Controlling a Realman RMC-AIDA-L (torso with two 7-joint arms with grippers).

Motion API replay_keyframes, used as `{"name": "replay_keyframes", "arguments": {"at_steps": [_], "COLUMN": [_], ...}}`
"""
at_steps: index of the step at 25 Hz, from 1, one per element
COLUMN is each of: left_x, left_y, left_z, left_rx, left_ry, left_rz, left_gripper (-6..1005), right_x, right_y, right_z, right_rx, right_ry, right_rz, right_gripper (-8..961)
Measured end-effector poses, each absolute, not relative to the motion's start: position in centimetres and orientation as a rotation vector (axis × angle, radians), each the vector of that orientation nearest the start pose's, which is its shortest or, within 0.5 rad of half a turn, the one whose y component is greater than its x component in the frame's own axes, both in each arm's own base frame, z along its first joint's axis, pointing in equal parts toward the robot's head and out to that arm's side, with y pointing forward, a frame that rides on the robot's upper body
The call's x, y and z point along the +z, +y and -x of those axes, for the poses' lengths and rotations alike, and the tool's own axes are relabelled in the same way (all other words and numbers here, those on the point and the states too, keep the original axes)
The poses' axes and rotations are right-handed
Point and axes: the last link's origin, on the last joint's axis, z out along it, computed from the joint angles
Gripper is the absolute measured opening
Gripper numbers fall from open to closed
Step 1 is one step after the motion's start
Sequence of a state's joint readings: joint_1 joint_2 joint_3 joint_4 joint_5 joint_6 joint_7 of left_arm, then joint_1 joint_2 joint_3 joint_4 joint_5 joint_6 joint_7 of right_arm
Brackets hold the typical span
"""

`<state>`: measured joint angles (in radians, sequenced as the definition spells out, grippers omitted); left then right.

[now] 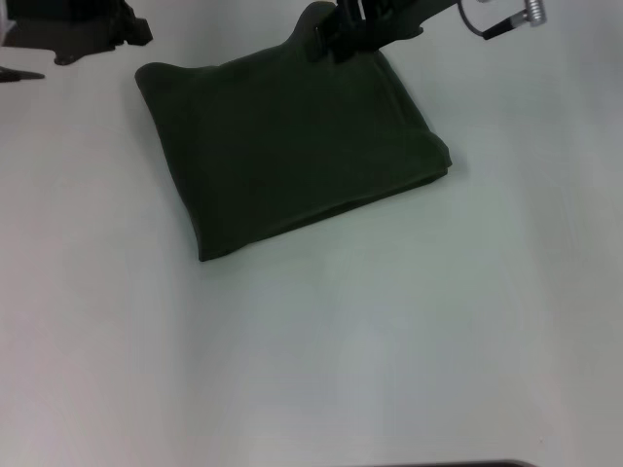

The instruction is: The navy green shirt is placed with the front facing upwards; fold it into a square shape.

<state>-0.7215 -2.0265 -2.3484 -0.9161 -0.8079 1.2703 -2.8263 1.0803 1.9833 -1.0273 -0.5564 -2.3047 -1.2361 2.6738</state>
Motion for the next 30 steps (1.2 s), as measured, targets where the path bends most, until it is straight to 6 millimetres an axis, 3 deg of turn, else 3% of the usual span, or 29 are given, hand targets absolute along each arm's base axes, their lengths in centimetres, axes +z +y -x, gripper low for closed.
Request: {"name": "replay_keyframes", "arguments": {"at_steps": [7,14,20,30], "left_x": [6.1,6.1,6.0,5.6], "left_y": [42.2,42.3,42.4,42.2], "left_z": [22.2,22.3,22.4,22.7], "left_rx": [-0.491,-0.500,-0.503,-0.502], "left_ry": [-1.812,-1.809,-1.809,-1.817], "left_rz": [1.977,1.966,1.960,1.953], "left_gripper": [0,0,0,0], "right_x": [-4.2,-6.6,-7.5,-9.3], "right_y": [46.4,46.4,46.1,45.8], "right_z": [-12.6,-13.5,-12.7,-14.0], "right_rx": [0.164,0.228,0.350,0.430], "right_ry": [1.446,1.514,1.616,1.668], "right_rz": [2.346,2.256,2.230,2.139], "right_gripper": [327,322,317,309]}}
